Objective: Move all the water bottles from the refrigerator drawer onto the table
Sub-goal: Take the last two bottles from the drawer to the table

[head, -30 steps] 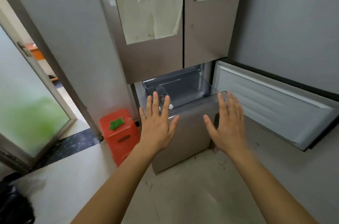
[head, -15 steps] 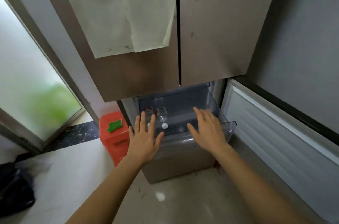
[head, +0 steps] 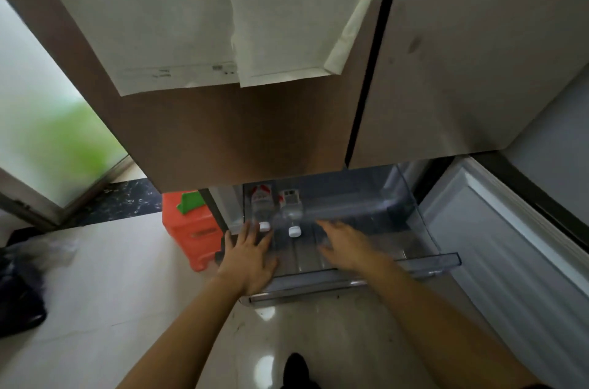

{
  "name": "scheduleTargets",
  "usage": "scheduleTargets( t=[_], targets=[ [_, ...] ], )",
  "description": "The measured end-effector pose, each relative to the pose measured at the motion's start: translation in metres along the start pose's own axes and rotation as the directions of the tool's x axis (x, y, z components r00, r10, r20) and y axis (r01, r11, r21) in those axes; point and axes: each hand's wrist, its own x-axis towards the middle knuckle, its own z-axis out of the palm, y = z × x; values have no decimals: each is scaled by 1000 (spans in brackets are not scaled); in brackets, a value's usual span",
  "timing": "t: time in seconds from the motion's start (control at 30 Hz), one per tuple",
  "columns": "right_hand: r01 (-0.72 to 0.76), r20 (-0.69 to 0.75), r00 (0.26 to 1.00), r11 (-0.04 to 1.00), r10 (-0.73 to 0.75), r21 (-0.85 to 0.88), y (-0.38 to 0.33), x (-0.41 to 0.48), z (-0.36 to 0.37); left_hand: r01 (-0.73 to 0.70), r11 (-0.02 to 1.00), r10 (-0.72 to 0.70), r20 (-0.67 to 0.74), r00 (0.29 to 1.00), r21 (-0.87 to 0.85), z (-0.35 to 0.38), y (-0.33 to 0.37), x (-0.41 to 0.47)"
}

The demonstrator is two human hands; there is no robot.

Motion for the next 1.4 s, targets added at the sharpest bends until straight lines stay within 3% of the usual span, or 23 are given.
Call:
scheduleTargets(
  t=[0.27,0.47,0.63,0.8,1.0,1.23,1.4],
  targets=[
    [16,192,981,996,-32,83,-31,65,32,-62,986,62,-10,998,-156,15,-8,9],
    [75,215,973,995,-88,67,-35,84,40,19,996,-25,60,998,92,4,-3,19],
    [9,202,979,998,-22,66,-5,76,32,39,955,-70,97,993,293,-11,18,54],
    [-12,224,974,1000,7,22,37,54,24,194,981,-191,234,953,8,5,24,89],
    [-22,281,959,1000,17,17,51,38,21,311,945,-268,304,914,-101,22,25,109],
    [-11,309,951,999,-2,42,49,29,16,293,935,-239,258,936,-197,26,21,103],
    [24,317,948,1000,-17,-17,46,29,10,211,964,-166,254,953,-163,26,37,72]
  ],
)
